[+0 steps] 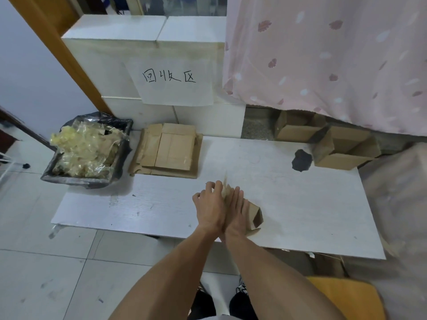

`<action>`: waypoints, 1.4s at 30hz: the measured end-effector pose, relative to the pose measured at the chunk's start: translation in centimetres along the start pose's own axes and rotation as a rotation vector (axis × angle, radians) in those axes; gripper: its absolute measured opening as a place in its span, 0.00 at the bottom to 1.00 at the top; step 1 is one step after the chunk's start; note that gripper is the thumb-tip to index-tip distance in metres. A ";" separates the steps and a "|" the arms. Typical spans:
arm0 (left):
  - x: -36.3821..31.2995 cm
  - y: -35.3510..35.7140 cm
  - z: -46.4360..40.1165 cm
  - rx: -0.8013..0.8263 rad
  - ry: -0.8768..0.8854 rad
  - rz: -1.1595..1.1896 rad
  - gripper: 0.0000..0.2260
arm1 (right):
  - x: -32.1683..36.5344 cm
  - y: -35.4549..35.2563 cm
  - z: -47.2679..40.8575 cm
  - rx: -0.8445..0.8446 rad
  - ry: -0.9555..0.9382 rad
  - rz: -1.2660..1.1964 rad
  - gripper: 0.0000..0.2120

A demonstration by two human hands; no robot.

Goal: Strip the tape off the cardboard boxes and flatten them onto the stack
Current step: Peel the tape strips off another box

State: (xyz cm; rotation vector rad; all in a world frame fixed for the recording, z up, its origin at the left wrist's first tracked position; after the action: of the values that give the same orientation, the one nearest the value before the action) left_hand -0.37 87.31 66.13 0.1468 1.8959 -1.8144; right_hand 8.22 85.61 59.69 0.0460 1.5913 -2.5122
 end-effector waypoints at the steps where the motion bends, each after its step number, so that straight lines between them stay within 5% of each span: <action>1: -0.2 -0.3 -0.4 -0.027 0.003 0.003 0.09 | -0.1 0.1 -0.1 -0.014 0.002 -0.003 0.42; 7: -1.1 -0.5 -1.8 -0.039 0.006 -0.057 0.09 | -2.4 -0.1 -1.4 0.011 0.123 -0.064 0.42; 12: 0.0 0.1 -2.0 -0.018 -0.038 -0.156 0.13 | -2.3 -0.2 -1.5 -0.041 0.040 -0.004 0.48; 34: -5.1 -4.8 -4.1 -0.125 0.104 -0.227 0.13 | -2.5 -0.1 -1.2 -0.084 -0.031 -0.054 0.42; 42: -4.6 -7.3 -4.9 -0.117 0.032 -0.062 0.08 | -2.8 -0.5 -1.2 -0.066 -0.037 -0.048 0.43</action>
State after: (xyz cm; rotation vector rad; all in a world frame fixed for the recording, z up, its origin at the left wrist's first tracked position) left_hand -0.78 92.50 74.61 0.0774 2.0440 -1.7448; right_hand 10.81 87.20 59.92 -0.0469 1.6788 -2.4785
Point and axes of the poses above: each hand's wrist, its own z-axis away from the middle knuckle, its own y-axis out of the palm, x = y × z, the point moved 10 cm from there along -z, towards the middle knuckle, and after that the axes turned 1 degree about -z, right-handed, at the moved point
